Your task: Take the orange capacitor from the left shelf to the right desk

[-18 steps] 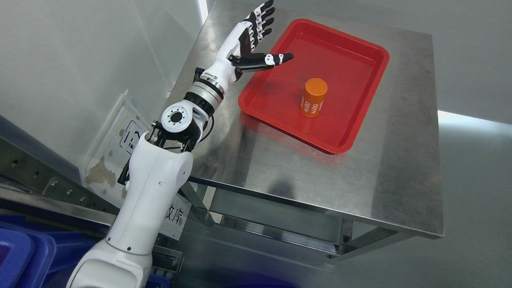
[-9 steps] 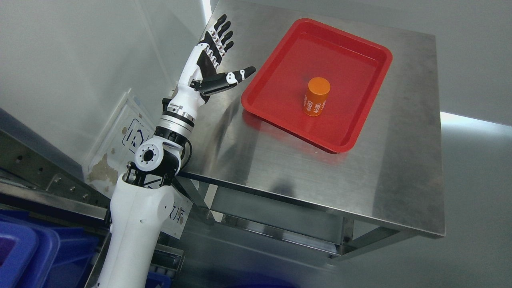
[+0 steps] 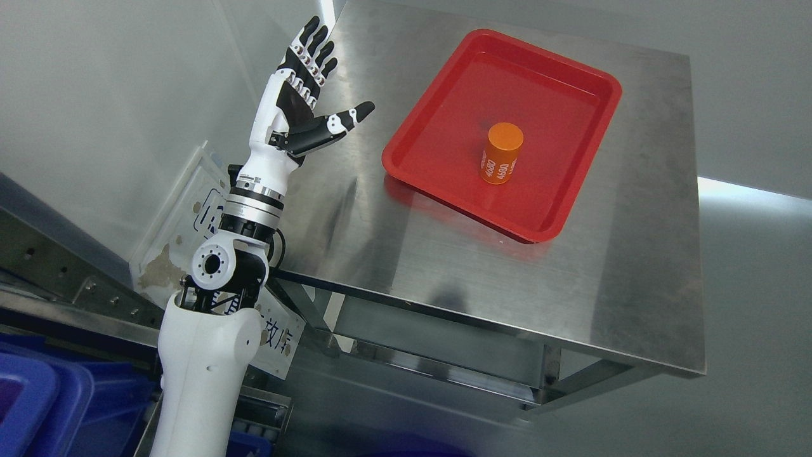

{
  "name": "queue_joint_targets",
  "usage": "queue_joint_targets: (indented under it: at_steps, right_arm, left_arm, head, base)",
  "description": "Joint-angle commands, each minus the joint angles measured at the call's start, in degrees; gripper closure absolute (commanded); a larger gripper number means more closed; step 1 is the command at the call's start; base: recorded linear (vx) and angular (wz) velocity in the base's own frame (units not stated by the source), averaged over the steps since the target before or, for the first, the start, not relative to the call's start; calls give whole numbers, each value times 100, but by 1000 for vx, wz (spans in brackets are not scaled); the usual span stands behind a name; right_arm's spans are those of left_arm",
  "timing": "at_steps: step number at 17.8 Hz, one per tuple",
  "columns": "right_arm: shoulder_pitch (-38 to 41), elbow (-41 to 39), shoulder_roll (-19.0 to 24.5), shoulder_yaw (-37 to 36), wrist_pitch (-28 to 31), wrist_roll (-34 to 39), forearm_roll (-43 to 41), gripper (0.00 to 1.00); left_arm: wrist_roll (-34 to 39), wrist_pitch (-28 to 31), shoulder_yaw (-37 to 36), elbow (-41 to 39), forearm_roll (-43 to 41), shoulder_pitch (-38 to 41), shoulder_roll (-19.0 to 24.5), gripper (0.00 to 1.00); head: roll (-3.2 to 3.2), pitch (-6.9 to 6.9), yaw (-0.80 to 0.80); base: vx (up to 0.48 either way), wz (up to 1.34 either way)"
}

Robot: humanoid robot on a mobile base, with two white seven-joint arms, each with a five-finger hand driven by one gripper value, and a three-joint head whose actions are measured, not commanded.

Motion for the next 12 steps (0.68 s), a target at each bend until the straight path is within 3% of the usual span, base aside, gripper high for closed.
queue_joint_targets:
  at_steps: [1,12]
  right_arm:
    - [124,-100,-99,-62,-1,5,35,0]
    - [132,-100,-99,-62,-1,5,35,0]
  left_arm:
    - [59,-224,-40,-262,-463,114,100,0]
    - [156,-286,-49,-262,-561,132,100,0]
  head:
    - [0,0,0]
    - [0,0,0]
  base:
    - [0,0]
    - [0,0]
